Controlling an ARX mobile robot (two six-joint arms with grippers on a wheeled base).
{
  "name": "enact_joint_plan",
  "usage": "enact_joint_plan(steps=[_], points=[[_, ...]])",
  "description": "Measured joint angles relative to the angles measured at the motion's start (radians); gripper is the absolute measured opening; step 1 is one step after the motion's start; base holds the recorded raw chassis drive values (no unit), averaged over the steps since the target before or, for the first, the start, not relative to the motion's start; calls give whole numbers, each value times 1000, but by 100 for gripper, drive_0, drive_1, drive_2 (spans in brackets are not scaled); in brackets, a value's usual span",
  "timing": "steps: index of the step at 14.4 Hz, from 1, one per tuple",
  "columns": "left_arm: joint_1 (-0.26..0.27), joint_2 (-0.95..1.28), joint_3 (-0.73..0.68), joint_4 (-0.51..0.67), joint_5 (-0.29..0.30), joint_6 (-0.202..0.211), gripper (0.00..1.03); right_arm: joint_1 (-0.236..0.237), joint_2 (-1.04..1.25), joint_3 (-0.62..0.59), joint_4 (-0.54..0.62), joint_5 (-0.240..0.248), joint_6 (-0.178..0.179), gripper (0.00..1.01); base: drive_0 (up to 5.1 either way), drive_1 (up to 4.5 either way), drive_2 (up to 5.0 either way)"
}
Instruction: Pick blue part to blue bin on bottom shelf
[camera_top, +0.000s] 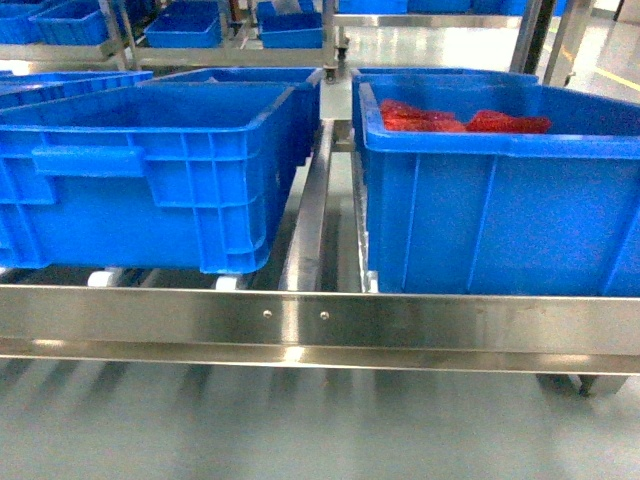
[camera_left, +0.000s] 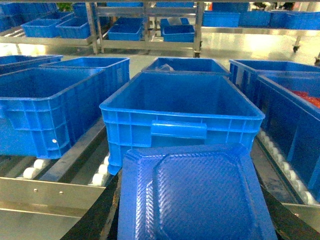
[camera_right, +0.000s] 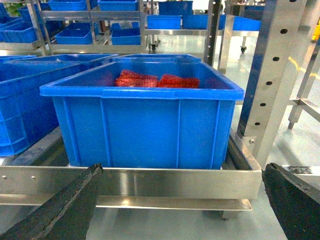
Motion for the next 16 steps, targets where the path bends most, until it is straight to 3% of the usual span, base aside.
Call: enact_joint_plan(steps=[16], points=[[0, 3, 0, -2, 0, 0, 44, 0, 0, 0, 2, 0, 0, 98, 1, 386, -384]])
